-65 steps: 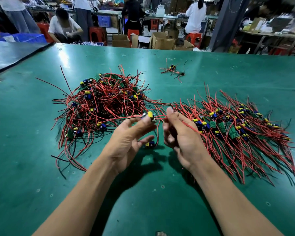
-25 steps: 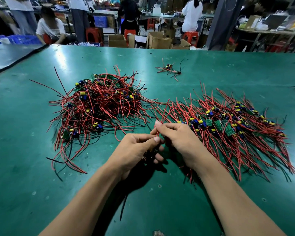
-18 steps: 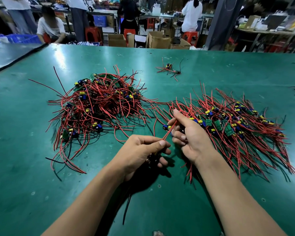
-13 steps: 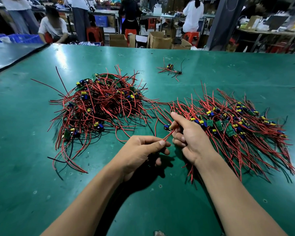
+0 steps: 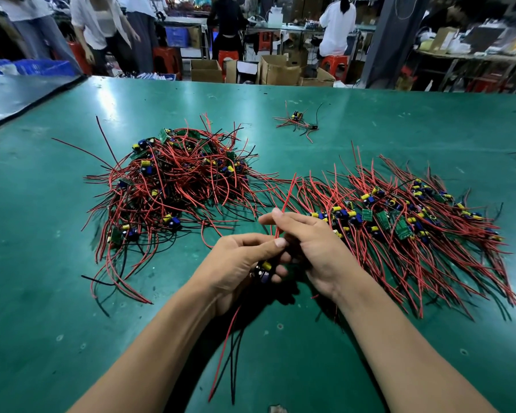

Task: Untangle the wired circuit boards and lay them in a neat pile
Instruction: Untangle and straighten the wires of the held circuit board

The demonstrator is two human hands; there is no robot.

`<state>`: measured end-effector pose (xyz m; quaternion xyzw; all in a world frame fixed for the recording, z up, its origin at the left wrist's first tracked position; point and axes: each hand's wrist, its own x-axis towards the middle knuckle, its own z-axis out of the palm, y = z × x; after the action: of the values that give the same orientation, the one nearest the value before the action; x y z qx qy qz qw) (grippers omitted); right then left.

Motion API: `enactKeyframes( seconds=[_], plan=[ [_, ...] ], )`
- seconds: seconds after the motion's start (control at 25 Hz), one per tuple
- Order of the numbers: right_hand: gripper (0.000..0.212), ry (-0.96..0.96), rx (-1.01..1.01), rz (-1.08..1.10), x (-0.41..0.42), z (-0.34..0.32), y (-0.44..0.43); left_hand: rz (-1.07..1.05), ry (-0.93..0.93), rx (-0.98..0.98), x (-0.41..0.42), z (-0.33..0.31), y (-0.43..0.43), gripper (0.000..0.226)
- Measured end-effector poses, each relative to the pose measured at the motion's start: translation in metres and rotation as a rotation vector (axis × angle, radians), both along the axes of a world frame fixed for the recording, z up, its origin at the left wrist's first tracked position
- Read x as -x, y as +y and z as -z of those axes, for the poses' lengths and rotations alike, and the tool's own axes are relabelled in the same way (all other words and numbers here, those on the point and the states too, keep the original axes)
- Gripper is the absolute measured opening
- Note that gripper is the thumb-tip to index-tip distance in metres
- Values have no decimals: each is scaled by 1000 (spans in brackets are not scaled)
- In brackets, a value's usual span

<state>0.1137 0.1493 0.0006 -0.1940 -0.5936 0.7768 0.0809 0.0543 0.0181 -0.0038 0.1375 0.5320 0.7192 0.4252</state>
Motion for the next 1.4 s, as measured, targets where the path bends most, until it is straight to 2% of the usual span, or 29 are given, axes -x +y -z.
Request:
enactKeyframes(
  seconds=[0.12, 0.36, 0.56, 0.64, 0.72, 0.84, 0.88, 1.0, 1.16, 1.32, 1.4],
  plan=[
    [30, 51, 47, 135, 5, 3, 5, 88, 34, 1, -3, 1, -1, 13],
    [45, 91, 310, 292, 5, -6, 19, 223, 51, 31, -3, 1, -5, 21],
    [45, 113, 587, 228, 2, -12, 24, 260, 57, 35, -1, 2, -6, 17],
    [45, 119, 600, 225, 2, -14, 25, 235, 43, 26, -1, 3, -5, 17],
    [45, 107, 452, 256, 2, -12, 22, 164, 21, 17, 0, 2, -3, 19],
    [74, 71, 99, 276, 4, -5, 11, -20, 13, -16, 5, -1, 0, 24],
    [78, 70, -9, 276, 5, -3, 8, -88, 18, -35, 7, -2, 0, 23],
    [66, 96, -211, 266, 7, 2, 3, -219, -41, -90, 13, -8, 1, 33],
    [61, 70, -263, 277, 8, 2, 2, -216, -140, -137, 18, -13, -2, 63],
    [47, 114, -470, 239, 4, 3, -2, -208, -172, -190, 21, -10, -1, 73],
    [49, 143, -622, 169, 2, 6, -10, -158, -204, -255, 18, -10, -1, 72]
  ],
)
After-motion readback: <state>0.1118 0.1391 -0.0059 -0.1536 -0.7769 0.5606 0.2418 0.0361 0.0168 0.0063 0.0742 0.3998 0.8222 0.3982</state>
